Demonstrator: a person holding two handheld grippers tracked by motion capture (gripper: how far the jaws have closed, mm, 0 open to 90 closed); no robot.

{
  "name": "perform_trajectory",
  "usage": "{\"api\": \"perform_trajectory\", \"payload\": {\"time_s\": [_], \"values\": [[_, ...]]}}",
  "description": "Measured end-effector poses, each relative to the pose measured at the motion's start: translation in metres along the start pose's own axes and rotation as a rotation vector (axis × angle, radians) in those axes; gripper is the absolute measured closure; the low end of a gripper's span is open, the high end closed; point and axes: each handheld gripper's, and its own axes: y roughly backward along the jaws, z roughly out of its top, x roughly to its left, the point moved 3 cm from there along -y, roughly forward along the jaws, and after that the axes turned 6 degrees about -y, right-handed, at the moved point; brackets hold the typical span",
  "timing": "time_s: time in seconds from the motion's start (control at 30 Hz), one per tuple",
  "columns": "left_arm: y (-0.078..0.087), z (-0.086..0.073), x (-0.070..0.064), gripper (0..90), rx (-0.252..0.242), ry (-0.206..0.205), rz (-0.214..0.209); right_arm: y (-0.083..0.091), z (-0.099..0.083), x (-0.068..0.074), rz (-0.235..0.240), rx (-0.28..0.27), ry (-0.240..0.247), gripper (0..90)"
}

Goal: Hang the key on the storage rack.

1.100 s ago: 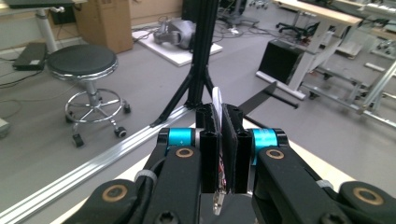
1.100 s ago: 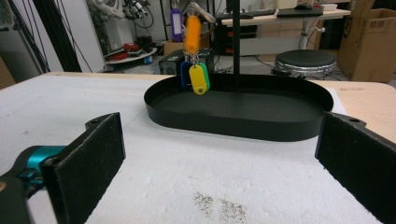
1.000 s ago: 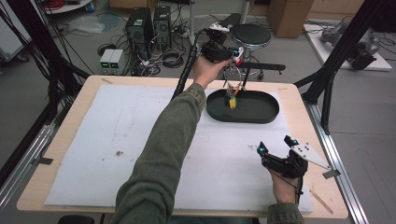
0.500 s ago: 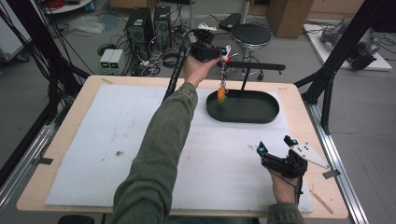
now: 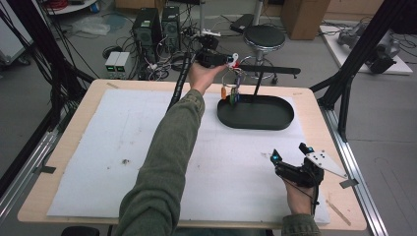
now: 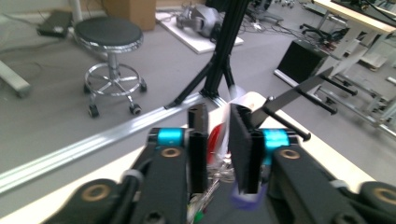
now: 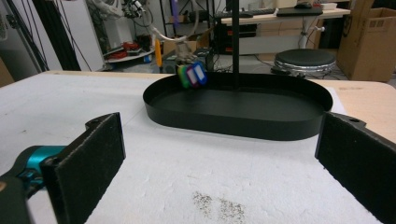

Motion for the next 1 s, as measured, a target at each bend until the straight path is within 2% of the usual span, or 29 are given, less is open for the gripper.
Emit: {"api": "perform_trajectory", "payload": {"time_s": [0.2, 0.3, 0.47, 0.5, 0.53, 0.6, 0.67, 0.73, 0.8, 1.0], "values": [[0.007, -0.006, 0.008, 56.7, -0.02, 0.059, -0.038, 0.0, 0.0, 0.001, 0.003, 0.001, -0.001, 0.5], [0.01, -0.009, 0.012, 48.6, -0.03, 0.104, -0.069, 0.0, 0.0, 0.001, 0.002, 0.003, -0.001, 0.5], [0.019, -0.012, 0.018, 40.7, -0.062, 0.122, -0.104, 0.0, 0.0, 0.001, 0.001, 0.003, 0.0, 0.5], [0.021, -0.013, 0.018, 40.7, -0.063, 0.119, -0.122, 0.0, 0.0, 0.001, 0.001, 0.003, 0.0, 0.5], [0.023, -0.015, 0.018, 40.2, -0.069, 0.11, -0.112, 0.0, 0.0, 0.001, 0.002, 0.001, -0.001, 0.5], [0.026, -0.017, 0.016, 30.6, -0.066, 0.083, -0.082, 0.0, 0.0, 0.001, 0.001, 0.003, 0.0, 0.5], [0.027, -0.019, 0.015, 21.6, -0.037, 0.063, -0.083, 0.0, 0.0, 0.001, 0.002, 0.002, 0.004, 0.5], [0.028, -0.02, 0.014, 8.8, 0.007, 0.033, -0.074, 0.0, 0.0, 0.001, 0.003, 0.0, 0.002, 0.5], [0.028, -0.022, 0.013, 1.7, 0.028, 0.027, -0.088, 0.0, 0.0, 0.001, 0.002, 0.0, 0.005, 0.5], [0.034, -0.03, 0.014, 1.6, 0.05, 0.014, -0.107, -0.001, 0.0, 0.002, 0.004, 0.001, 0.003, 0.5]]}}
